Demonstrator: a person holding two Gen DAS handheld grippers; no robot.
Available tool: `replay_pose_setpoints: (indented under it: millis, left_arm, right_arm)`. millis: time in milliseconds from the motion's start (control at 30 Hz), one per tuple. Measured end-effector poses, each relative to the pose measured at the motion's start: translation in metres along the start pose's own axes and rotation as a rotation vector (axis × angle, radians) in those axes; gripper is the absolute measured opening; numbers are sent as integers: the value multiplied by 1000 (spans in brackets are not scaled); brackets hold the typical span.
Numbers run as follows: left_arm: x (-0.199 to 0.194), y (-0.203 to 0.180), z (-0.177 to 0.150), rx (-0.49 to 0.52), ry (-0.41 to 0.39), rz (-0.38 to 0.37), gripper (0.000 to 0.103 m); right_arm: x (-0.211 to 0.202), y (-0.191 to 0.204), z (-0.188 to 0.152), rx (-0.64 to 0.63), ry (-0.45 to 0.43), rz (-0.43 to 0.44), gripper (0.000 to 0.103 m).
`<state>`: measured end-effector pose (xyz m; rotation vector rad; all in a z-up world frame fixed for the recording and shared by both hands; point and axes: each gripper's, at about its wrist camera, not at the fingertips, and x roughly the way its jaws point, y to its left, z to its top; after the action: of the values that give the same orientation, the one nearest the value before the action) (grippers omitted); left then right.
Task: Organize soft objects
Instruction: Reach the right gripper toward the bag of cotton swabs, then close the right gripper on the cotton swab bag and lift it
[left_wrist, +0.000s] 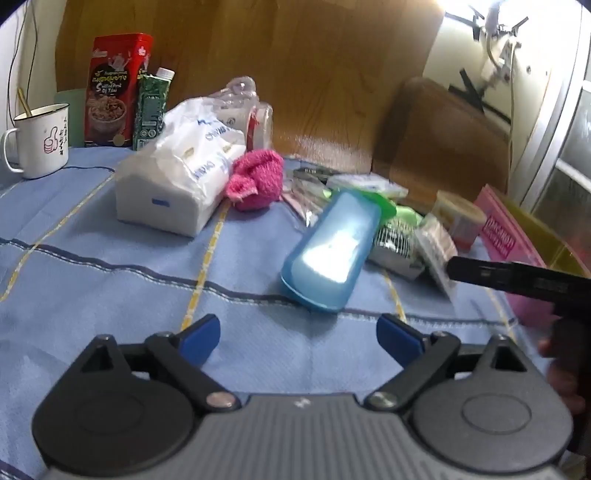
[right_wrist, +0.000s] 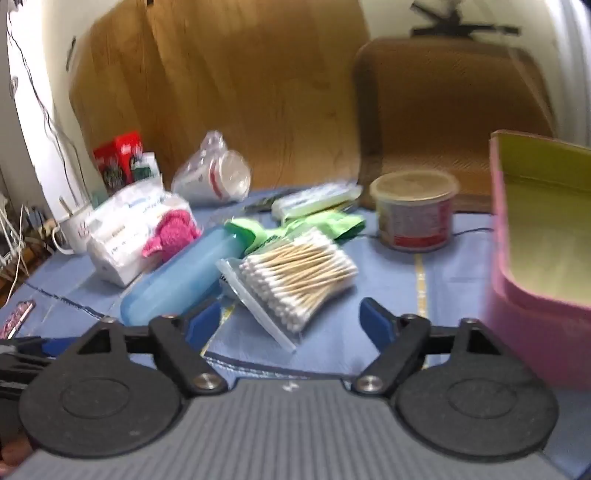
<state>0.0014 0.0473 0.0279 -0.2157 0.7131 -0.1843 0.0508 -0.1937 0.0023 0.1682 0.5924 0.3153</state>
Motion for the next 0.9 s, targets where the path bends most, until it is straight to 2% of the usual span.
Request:
replay_pose_setpoints:
  millis: [100, 133, 167, 267, 433, 533, 633, 700, 767, 800, 833, 867, 900]
  left_arm:
    - [-5, 2, 4, -6, -8, -39, 80]
    - [-7, 2, 5, -3, -8, -54, 78]
    - [-10, 3, 4, 3, -14, -72, 74]
    - [-11, -2, 7, 23, -16, -117, 65]
    - [-2, -27, 16, 67, 22, -259, 61]
    - [6, -53, 14, 133, 69, -351, 60]
    - [18, -79, 9, 198, 120, -383, 55]
    - [28, -89, 6, 220, 151, -379, 48]
    - [42, -92, 0, 199, 210, -374, 44]
    - [47, -91, -1, 180, 222, -374, 44]
    - [47, -90, -3, 167, 218, -378, 41]
    - [46, -92, 0, 161, 217, -388, 36]
    - [44, -95, 4, 160, 206, -399, 36]
  right_arm:
    - [18, -1, 8, -8, 31, -10, 87]
    - [20, -1, 9, -6, 49, -5, 74]
    - [22, -2, 7, 0, 70, 5, 45]
    - [13, 1, -4, -36, 68, 20, 23]
    - [-31, 14, -30, -150, 64, 29, 21]
    - [-60, 28, -48, -268, 62, 28, 21]
    - [-76, 37, -64, -386, 41, -16, 23]
    - [-76, 33, -68, -387, 40, -23, 28]
    - [-66, 26, -69, -340, 62, -3, 38]
    - [-65, 22, -71, -315, 45, 1, 40]
    - [-62, 17, -70, -290, 38, 9, 39]
    - [-62, 16, -71, -277, 26, 1, 30]
    - [-64, 13, -70, -270, 9, -11, 28]
